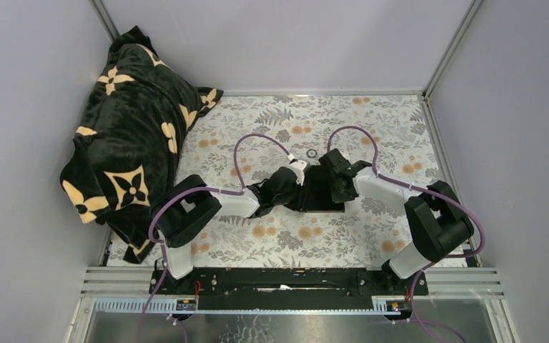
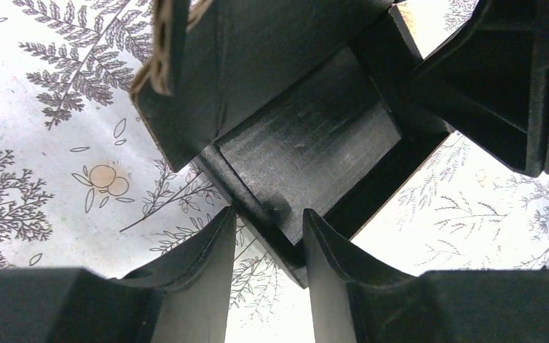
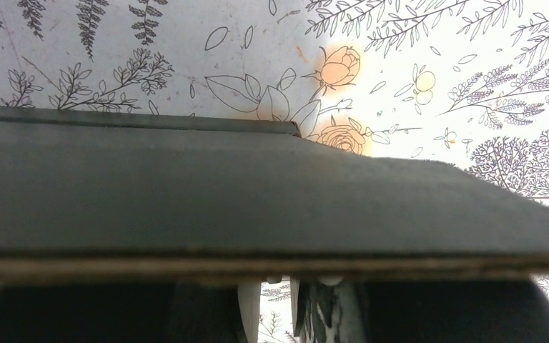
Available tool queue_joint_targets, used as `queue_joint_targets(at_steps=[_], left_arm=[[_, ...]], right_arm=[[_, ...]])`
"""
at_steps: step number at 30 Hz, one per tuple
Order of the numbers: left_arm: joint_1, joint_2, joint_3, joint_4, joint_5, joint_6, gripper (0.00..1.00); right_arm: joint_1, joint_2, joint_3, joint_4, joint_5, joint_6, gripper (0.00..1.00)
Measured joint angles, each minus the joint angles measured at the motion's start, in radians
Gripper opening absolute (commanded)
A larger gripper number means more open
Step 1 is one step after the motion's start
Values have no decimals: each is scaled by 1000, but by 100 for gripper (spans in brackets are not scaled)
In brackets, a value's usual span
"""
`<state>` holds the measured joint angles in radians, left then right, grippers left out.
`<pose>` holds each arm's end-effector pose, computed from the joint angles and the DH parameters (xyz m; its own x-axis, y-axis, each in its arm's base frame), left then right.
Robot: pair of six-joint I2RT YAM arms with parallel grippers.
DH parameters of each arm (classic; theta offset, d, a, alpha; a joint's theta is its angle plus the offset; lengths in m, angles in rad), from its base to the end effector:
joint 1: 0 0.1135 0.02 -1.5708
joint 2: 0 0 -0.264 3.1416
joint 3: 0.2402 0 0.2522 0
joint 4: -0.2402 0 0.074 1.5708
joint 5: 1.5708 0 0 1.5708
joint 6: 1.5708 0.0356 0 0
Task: Fold the paper box
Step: Fold the paper box at the center of the board.
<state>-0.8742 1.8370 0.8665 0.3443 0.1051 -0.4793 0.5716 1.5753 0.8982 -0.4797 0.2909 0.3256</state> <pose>0.2319 -0.2831 0.1358 -0.7106 0.1347 -0.6906 0.5518 0.7156 -0.4282 0.2521 0.1500 0.1718 -0.8643 -0.1916 -0.4651 -0.1528 0.9809 -0.1201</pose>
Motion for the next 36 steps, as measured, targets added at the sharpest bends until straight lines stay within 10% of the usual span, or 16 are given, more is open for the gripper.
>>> queue_joint_targets(at_steps=[36], left_arm=[[15,0,-25,39,57,-77,42]], right_arm=[[122,171,134,-161,286,84,4]])
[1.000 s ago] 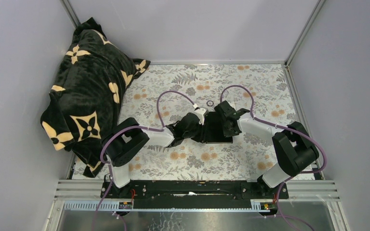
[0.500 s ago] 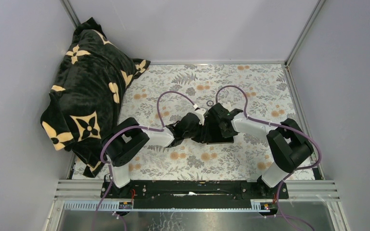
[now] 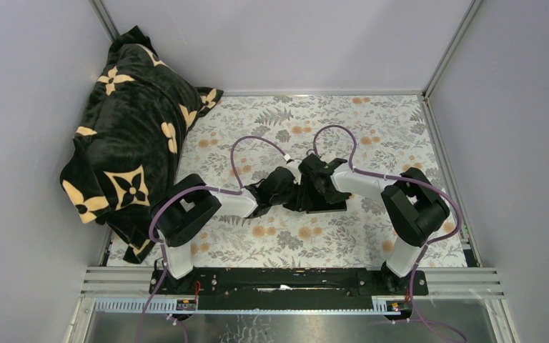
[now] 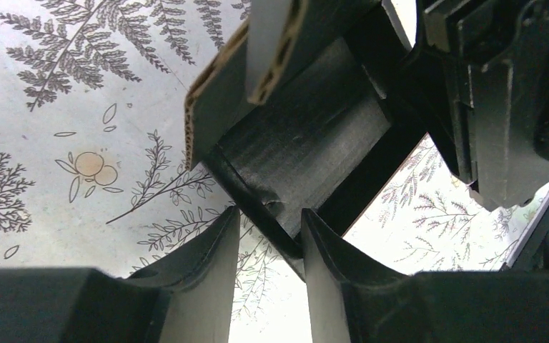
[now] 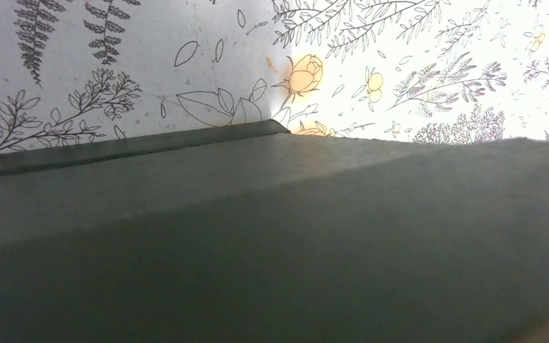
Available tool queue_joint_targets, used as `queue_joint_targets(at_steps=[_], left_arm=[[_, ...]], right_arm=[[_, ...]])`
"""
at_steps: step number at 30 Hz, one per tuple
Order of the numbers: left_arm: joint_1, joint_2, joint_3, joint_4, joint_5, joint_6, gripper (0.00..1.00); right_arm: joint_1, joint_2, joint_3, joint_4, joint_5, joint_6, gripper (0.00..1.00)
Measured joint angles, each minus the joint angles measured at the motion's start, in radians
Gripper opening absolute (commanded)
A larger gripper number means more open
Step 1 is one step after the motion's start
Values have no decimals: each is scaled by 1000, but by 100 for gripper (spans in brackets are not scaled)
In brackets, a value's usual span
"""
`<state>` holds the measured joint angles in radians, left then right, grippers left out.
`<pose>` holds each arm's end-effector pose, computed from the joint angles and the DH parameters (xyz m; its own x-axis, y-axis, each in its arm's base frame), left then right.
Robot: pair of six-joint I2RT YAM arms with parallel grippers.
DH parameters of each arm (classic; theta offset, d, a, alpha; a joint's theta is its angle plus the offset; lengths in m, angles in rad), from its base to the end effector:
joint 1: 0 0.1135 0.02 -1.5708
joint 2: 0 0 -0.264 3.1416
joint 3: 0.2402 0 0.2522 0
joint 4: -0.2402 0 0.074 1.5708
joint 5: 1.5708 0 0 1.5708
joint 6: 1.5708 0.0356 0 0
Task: Fold the paper box
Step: Fold the paper box at the center of the board.
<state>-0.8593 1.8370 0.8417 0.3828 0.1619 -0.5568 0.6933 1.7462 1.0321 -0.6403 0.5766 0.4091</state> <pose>0.2323 -0.2782 0.1326 -0.7592 0.0819 -0.6456 0.5093 0.6924 -0.5111 0.2530 0.1850 0.1569 -0.8665 -0.2864 -0.4088 -0.1101 0.9085 -0.4031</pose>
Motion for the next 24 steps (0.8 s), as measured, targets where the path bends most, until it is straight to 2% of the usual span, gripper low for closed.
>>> queue_joint_targets(at_steps=[24], left_arm=[[21,-17,-22,-2,-13,-53,41]], right_arm=[[17,71,71,-74,58,79,4]])
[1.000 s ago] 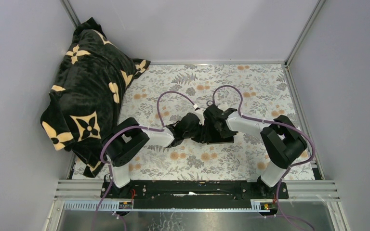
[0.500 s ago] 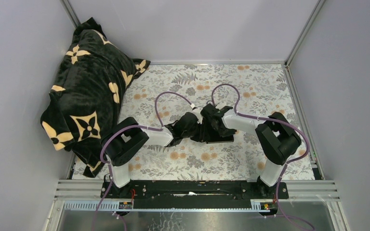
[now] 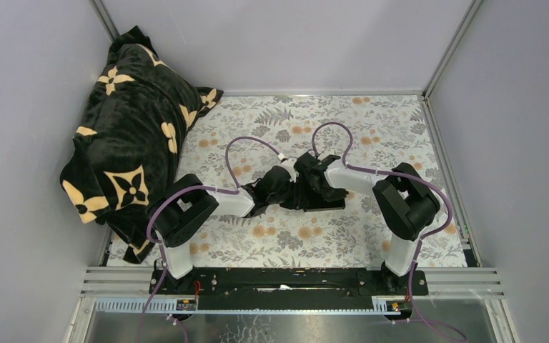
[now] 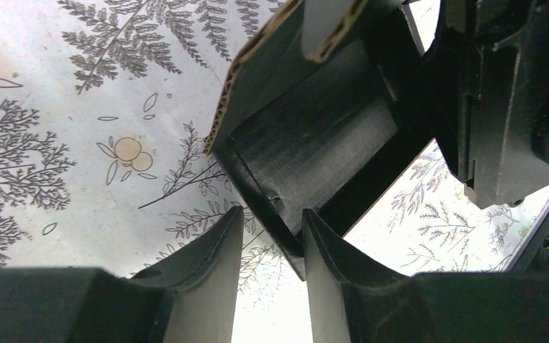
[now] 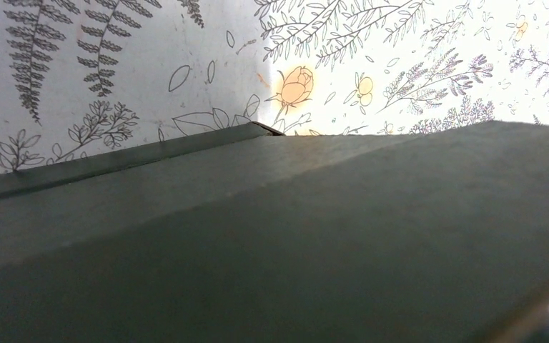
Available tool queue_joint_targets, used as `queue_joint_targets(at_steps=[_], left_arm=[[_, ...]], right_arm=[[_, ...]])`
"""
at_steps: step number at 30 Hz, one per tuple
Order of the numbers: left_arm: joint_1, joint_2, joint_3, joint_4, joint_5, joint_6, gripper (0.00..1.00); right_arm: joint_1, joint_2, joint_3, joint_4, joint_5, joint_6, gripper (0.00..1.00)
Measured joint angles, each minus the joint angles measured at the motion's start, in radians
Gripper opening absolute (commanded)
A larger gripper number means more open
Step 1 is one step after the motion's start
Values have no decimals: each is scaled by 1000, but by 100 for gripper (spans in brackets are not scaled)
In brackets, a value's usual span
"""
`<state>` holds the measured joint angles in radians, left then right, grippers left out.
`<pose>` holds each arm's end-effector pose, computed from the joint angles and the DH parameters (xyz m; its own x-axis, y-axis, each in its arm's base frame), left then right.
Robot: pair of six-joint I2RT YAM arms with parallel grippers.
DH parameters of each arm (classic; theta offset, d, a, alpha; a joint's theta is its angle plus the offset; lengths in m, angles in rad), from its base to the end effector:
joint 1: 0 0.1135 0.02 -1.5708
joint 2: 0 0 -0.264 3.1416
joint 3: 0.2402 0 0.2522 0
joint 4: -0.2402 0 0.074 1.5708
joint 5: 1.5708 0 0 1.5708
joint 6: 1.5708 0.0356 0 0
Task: Fold the paper box
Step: Fold the paper box at the center of the board.
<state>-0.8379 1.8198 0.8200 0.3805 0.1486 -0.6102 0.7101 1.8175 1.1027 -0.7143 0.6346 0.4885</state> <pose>0.2348 -0.2688 0.1323 -0.7857 0.0258 -0.6181 0.4460 0.7160 -0.5370 0.2589 0.1948 0.1526 -0.8795 -0.2577 -0.4002 -0.0552 0.8903 -0.4520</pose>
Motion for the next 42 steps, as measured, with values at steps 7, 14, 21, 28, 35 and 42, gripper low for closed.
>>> queue_joint_targets(at_steps=[7,14,21,28,35,42], left_arm=[[9,-8,-4,-11,-13,-19,41],[9,-9,-4,-14,-16,-23,43],[9,-16,-5,-13,16,4,44],[11,-32,-36,26,104,8,45],[15,-34,-103,163,176,-20,45],[15,-82,-167,309,208,-42,43]], right_arm=[[3,29,32,-20,11,19,4],[3,34,37,-25,11,23,6],[5,3,5,13,-3,-3,8],[23,-31,-31,21,-27,-22,8],[34,-43,-50,24,-26,-29,8],[35,-48,-57,26,-25,-31,9]])
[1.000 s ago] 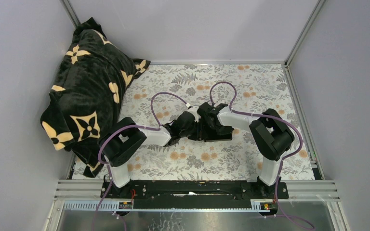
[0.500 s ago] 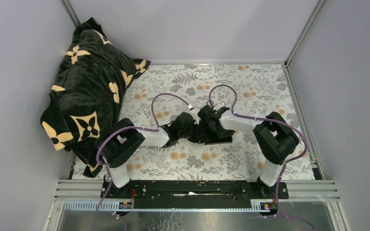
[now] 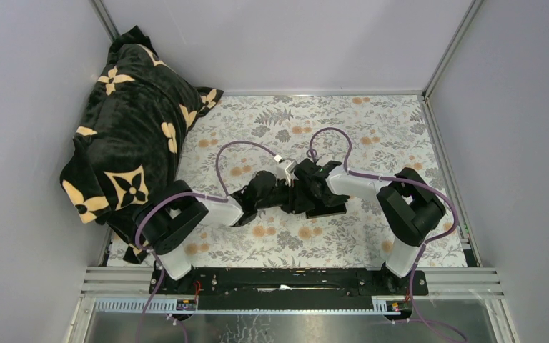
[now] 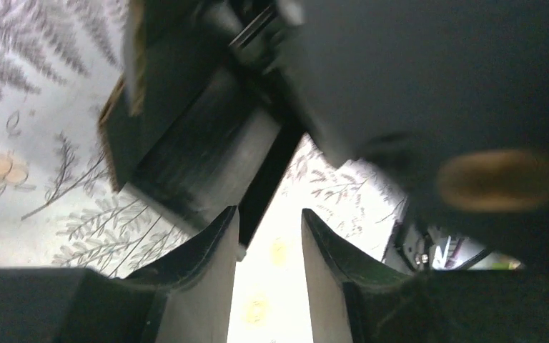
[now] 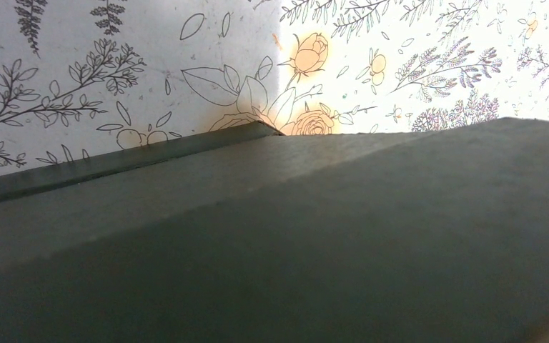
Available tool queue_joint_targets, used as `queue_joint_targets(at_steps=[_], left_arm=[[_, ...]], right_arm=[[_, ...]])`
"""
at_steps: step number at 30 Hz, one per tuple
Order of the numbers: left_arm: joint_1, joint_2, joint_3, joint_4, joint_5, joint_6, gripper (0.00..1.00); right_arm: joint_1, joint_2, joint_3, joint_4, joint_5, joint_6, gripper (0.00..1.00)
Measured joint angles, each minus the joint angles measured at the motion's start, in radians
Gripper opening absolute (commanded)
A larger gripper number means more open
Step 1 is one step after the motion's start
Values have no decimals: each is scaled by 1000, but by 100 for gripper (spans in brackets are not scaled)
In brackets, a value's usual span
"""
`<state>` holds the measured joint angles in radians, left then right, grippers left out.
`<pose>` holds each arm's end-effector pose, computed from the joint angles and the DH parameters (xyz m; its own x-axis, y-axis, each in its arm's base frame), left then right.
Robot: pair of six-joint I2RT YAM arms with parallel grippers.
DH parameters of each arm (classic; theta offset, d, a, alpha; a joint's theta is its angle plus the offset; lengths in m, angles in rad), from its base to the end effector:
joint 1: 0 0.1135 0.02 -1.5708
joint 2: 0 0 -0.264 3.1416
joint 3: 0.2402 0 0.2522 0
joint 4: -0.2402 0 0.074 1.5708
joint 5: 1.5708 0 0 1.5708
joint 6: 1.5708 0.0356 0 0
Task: Fold the paper box
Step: Fold the paper box at the center of the board.
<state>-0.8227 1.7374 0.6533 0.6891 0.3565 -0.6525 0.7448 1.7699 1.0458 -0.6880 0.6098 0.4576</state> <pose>0.2157 -0.2507 0.1441 -0.7581 -0.0196 -0.6518 0.5610 0.4902 -0.6671 0.2430 0.1963 0.1531 -0.8674 -0.3071 -0.3916 -0.1180 0.8914 -0.4375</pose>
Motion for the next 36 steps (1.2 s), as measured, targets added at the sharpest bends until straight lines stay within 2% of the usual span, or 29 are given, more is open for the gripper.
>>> queue_joint_targets(at_steps=[7,36], left_arm=[[0,-51,-4,90,2,-2,40],[0,-52,-22,76,3,38,38]], right_arm=[[1,0,0,0,3,2,10],[28,69,27,-52,146,136,14]])
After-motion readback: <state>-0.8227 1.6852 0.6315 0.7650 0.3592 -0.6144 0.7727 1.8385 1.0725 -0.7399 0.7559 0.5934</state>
